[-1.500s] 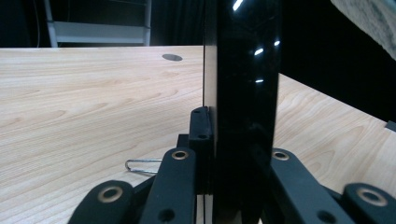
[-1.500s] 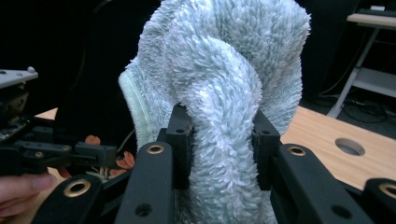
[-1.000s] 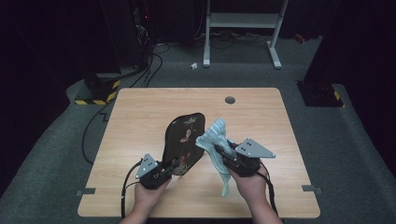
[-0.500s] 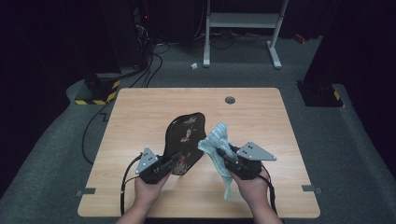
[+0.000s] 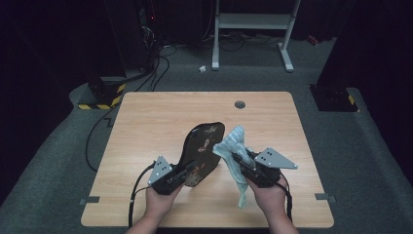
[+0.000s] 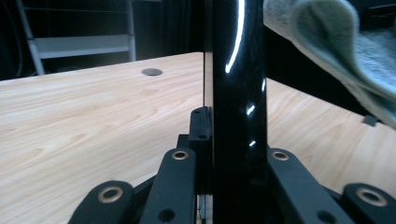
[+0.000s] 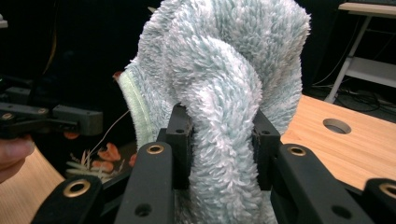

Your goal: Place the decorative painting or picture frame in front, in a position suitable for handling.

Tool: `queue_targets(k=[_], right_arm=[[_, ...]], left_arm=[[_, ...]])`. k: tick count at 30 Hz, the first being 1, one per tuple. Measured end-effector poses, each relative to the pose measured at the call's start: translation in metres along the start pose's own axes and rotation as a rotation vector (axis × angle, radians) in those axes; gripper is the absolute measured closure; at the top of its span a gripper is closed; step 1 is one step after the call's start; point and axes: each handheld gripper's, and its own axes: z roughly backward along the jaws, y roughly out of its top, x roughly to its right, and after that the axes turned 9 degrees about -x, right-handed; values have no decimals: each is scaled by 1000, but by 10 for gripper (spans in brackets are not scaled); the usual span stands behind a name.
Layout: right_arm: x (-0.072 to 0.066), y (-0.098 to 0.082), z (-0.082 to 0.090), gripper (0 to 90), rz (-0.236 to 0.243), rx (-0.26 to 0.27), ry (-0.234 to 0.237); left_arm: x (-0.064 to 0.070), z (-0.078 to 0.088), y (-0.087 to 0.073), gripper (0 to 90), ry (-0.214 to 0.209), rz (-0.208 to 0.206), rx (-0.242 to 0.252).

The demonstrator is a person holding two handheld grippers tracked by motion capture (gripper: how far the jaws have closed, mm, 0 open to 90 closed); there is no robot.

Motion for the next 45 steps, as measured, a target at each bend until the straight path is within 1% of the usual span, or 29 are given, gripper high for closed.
queue_targets(k=[2, 5, 8, 11, 14, 15, 18, 22, 25, 28, 31, 35, 38, 39, 41, 42, 43, 45], right_arm=[[1, 0, 2, 678, -4, 4, -4], [2, 4, 6, 678, -5, 12, -6], [2, 10, 10, 679, 5, 23, -8], [1, 18, 13, 680, 3, 43, 3], [-1, 28, 12, 680, 8, 65, 13], [-2, 32, 10, 680, 7, 72, 19], [-8, 45, 6, 680, 19, 91, 34], [-20, 67, 0, 679, 48, 117, 66], [-29, 83, -6, 679, 69, 126, 83], [-36, 95, -14, 679, 81, 126, 100], [-45, 108, -21, 679, 97, 119, 115], [-57, 117, -30, 678, 122, 110, 127], [-64, 121, -36, 678, 132, 96, 138], [-66, 121, -39, 678, 140, 90, 135], [-68, 120, -44, 678, 138, 78, 140], [-67, 119, -46, 678, 136, 75, 143], [-67, 119, -47, 679, 132, 72, 146], [-64, 118, -48, 679, 125, 71, 151]], left_arm=[[4, -2, -1, 809, -3, 7, 6], [7, -3, -2, 809, -23, 23, 8], [10, -2, -3, 808, -22, 16, 10], [9, 0, -6, 807, -27, 13, 12], [6, 2, -10, 806, -52, 34, 17], [5, 2, -12, 805, -60, 30, 17], [5, 3, -13, 804, -60, 27, 21], [4, 4, -15, 801, -64, 24, 23], [4, 4, -14, 798, -63, 20, 22], [3, 3, -14, 791, -63, 18, 19], [1, 3, -14, 751, -63, 26, 7], [0, 4, -15, 711, -57, 30, 8], [-1, 7, -16, 681, -54, 24, -5], [-1, 7, -16, 686, -57, 21, -7], [0, 7, -17, 752, -52, 8, 1], [0, 8, -17, 776, -51, -5, -3], [0, 8, -17, 780, -54, 1, -2], [2, 8, -18, 793, -56, -12, 1]])
